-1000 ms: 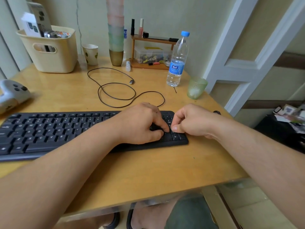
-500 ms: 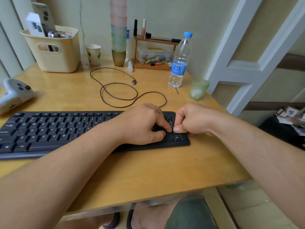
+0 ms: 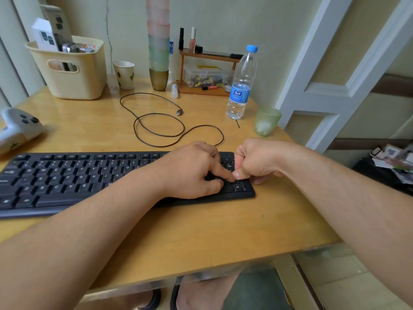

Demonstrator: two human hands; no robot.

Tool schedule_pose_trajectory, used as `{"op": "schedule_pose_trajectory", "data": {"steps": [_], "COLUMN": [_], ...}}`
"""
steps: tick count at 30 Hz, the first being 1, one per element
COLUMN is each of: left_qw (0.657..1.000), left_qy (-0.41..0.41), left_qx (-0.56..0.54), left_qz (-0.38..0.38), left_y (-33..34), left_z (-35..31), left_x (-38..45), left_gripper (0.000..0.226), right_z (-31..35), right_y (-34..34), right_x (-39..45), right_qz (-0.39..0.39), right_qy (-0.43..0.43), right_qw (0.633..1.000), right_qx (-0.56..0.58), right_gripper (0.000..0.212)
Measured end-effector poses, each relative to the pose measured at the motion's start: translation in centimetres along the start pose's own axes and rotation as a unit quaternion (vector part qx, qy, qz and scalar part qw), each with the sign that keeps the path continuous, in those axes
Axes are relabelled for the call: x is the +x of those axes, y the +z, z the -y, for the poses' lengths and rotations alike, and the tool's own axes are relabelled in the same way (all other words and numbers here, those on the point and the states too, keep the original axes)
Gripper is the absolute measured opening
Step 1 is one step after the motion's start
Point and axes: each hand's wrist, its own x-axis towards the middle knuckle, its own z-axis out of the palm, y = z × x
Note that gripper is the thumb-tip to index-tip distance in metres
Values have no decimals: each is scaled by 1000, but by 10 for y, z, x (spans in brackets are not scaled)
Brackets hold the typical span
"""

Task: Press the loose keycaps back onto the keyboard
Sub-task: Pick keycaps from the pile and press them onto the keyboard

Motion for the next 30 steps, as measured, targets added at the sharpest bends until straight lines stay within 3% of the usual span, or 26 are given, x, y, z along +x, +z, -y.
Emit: {"op": "schedule_pose_trajectory", "data": {"steps": [12, 17, 20, 22, 25, 27, 30], "left_qw": [1000, 1000, 998, 996, 996, 996, 995], "left_qy": [-3, -4, -19, -38, -53, -62, -75], "left_qx": [6, -20, -17, -13, 3, 5, -5], "left_qz": [-3, -23, -64, -75, -76, -71, -63], "left_y": [2, -4, -12, -16, -17, -15, -12], "left_z": [-3, 1, 10, 16, 18, 20, 22], "left_x": [3, 0, -3, -3, -3, -3, -3], "left_gripper": [40, 28, 23, 22, 26, 23, 20], "right_z": [-2, -14, -31, -41, -51, -53, -58], "right_y": [8, 7, 5, 8, 20, 32, 50], "right_x": [-1, -1, -4, -6, -14, -24, -36], "right_qz": [-33, -36, -45, -100, -211, -220, -265], "right_qy": [-24, -59, -89, -108, -144, -195, -312], "right_qw": [999, 998, 990, 981, 967, 956, 909], "right_qx": [-35, 3, 96, 128, 20, -21, -79], "right_gripper": [20, 20, 20, 16, 22, 40, 39]}}
